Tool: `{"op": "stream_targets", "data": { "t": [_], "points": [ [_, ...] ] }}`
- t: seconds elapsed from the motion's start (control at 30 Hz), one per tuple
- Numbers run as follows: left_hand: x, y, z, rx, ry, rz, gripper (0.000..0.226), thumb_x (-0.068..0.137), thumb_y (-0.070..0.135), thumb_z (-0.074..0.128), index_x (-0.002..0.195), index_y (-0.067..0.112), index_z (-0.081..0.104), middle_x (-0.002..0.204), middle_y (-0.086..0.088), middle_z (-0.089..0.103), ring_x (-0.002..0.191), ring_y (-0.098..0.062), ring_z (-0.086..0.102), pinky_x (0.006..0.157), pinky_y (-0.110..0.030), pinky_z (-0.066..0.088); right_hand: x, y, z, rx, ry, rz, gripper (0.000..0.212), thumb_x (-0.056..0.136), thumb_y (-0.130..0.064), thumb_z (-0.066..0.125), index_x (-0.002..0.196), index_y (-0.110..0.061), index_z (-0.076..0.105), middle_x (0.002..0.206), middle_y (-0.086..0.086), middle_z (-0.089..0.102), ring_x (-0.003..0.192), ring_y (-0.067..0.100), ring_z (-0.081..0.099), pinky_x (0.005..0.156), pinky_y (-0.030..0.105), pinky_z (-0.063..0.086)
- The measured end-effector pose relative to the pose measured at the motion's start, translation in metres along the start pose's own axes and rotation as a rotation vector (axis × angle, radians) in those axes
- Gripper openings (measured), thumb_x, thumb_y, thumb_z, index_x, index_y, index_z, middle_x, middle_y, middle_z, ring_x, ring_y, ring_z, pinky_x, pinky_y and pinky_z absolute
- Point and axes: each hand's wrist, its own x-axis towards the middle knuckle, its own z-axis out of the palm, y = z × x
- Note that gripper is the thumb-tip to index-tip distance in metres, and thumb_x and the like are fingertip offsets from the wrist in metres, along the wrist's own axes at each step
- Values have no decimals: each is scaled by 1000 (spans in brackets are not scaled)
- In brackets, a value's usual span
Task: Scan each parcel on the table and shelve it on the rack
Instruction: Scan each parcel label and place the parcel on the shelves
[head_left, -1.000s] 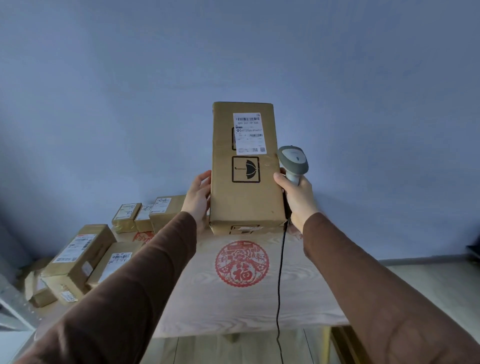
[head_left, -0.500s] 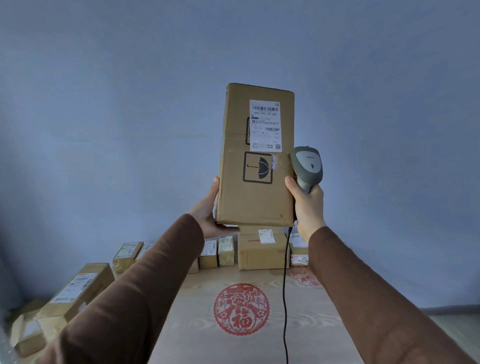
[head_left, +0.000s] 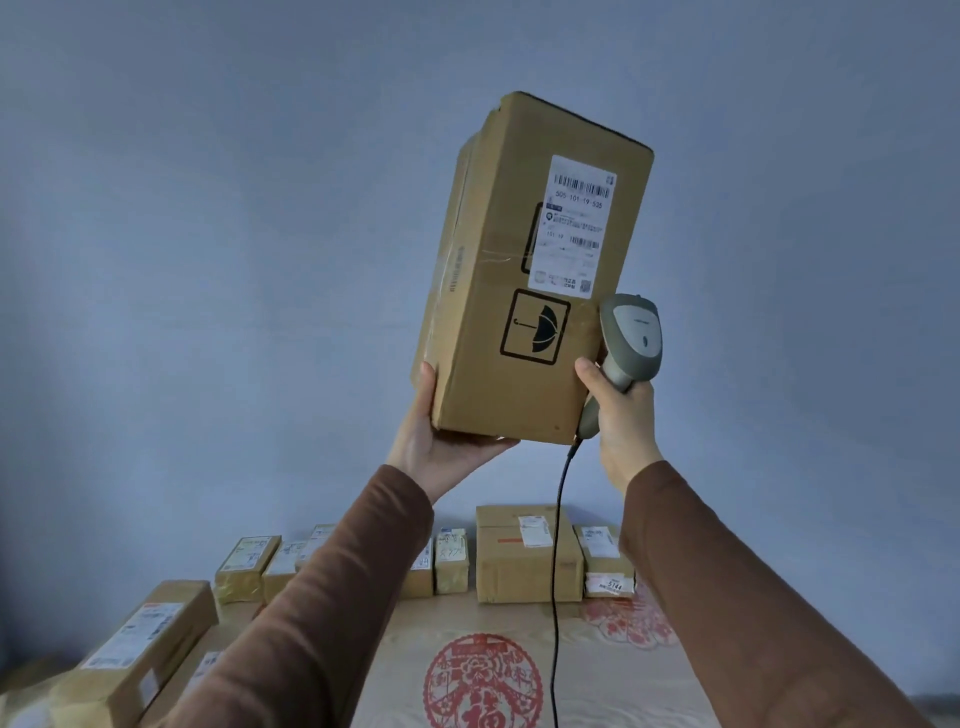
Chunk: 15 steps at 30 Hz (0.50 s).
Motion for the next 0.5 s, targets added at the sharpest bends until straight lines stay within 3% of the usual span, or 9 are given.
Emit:
{"op": "stream_targets", "data": {
  "t": [0.17, 0.3, 0.5],
  "points": [
    [-1, 9, 8, 29, -62, 50, 92, 83, 69, 71, 150, 9, 51, 150, -28, 53, 137, -51, 51, 115, -66, 38, 3, -30, 15, -51, -92, -103, 30, 90, -23, 79, 118, -28, 71, 117, -3, 77, 112, 13, 71, 89, 27, 57],
    [0, 13, 13, 24, -73, 73, 92, 83, 71, 69, 149, 9, 54, 151, -27, 52, 139, -50, 50, 116, -65, 38, 0, -54, 26, -89, -111, -152, 27, 92, -25, 78, 117, -30, 71, 119, 0, 75, 115, 18, 68, 103, 45, 55],
    [-1, 23, 16, 34, -73, 121, 84, 86, 69, 67, 144, 9, 60, 150, -27, 53, 138, -49, 51, 114, -65, 40, -7, -76, 38, -75, -118, -168, 38, 93, -28, 77, 129, -23, 67, 123, -1, 73, 120, 19, 66, 105, 54, 53]
  ]
}}
